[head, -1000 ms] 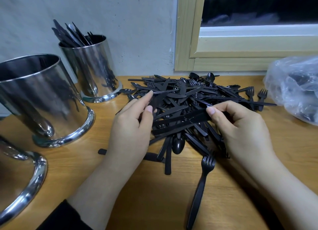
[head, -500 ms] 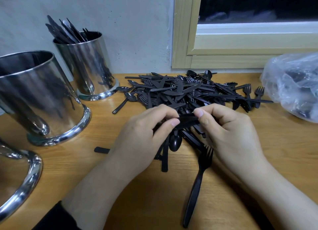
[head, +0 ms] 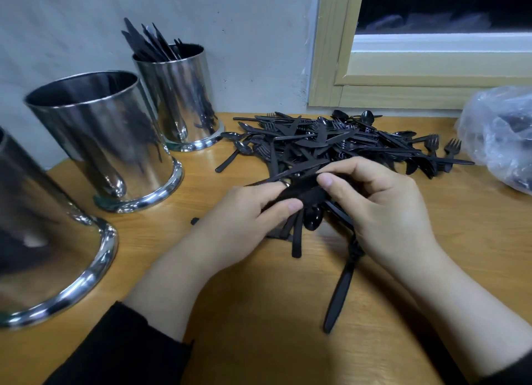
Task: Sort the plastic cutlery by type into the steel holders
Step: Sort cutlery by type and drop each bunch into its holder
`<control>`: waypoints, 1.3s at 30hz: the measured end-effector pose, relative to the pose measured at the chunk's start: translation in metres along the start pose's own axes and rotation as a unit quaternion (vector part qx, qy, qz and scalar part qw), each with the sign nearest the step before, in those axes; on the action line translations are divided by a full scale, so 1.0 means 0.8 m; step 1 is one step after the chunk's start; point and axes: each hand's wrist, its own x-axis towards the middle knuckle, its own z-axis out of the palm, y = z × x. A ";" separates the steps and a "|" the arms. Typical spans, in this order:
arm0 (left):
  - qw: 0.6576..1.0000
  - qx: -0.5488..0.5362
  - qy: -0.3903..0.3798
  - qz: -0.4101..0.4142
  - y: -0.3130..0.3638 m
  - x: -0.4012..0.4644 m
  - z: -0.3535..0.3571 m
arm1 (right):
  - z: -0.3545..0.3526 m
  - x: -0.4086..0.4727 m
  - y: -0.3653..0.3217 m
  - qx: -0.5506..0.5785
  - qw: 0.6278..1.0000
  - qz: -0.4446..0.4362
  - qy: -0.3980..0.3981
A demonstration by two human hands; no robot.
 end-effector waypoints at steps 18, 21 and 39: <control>0.940 -0.065 0.284 -0.174 -0.043 -0.061 -0.023 | 0.076 0.004 -0.005 -0.373 0.889 -0.030 -0.264; 0.940 -0.050 0.298 -0.159 -0.043 -0.064 -0.025 | 0.073 0.005 -0.010 -0.372 0.882 -0.004 -0.290; 0.979 0.118 0.109 -0.125 -0.047 -0.061 -0.024 | 0.080 -0.007 0.003 -0.326 0.918 -0.139 -0.175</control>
